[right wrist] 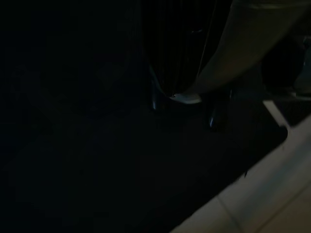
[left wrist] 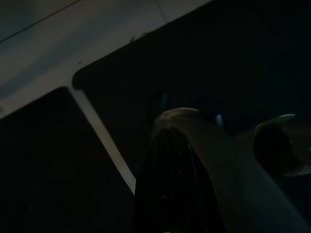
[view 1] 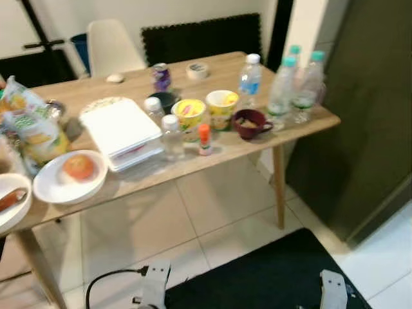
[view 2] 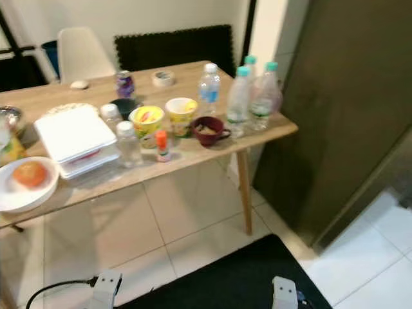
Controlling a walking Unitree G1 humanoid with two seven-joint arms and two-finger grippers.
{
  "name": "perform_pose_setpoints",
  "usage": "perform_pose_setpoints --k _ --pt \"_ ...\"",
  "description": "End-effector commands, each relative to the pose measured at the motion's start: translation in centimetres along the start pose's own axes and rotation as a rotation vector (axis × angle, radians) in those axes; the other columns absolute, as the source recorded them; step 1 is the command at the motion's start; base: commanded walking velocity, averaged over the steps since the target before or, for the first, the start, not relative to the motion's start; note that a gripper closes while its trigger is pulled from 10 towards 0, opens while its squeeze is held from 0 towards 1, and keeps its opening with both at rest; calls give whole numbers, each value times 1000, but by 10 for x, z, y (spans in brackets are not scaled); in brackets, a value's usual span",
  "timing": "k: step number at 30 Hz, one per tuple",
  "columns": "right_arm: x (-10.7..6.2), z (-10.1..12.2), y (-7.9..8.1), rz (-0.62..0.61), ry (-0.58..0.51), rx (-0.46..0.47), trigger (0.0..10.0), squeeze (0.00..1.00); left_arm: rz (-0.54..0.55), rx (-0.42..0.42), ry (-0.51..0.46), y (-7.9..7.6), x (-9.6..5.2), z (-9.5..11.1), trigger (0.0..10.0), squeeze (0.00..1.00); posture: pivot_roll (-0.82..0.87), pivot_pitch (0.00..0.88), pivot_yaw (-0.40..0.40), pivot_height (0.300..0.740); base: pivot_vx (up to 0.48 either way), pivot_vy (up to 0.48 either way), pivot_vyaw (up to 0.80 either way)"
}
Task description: Restocking fridge
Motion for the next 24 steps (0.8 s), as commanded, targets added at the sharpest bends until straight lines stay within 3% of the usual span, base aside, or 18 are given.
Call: perform_pose_setpoints --k 1,14,24 --pt "0 1 -1 -1 -1 -4 10000 0 20 -16 7 3 -1 -2 10000 0 -13 7 -24 740 0 0 775" --pt "0 1 -1 2 0 -4 10000 0 31 -30 4 4 0 -1 10000 0 -13 11 -27 740 0 0 775" --pt "-1 0 -3 0 1 -17 10000 0 81 -93 -13 15 -2 2 10000 0 -16 6 -28 740 0 0 775"
Point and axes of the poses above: a point about 5 cm out from each wrist's last joint towards the gripper, its own x axis pointing out of the wrist towards the gripper, its own z axis along the axis of the wrist's last joint, y = z × x, the point moved 2 cm from there along x, pointing out of the wrist towards the gripper, and after that the axes turned 7 degrees about x, right-handed, at the moved point
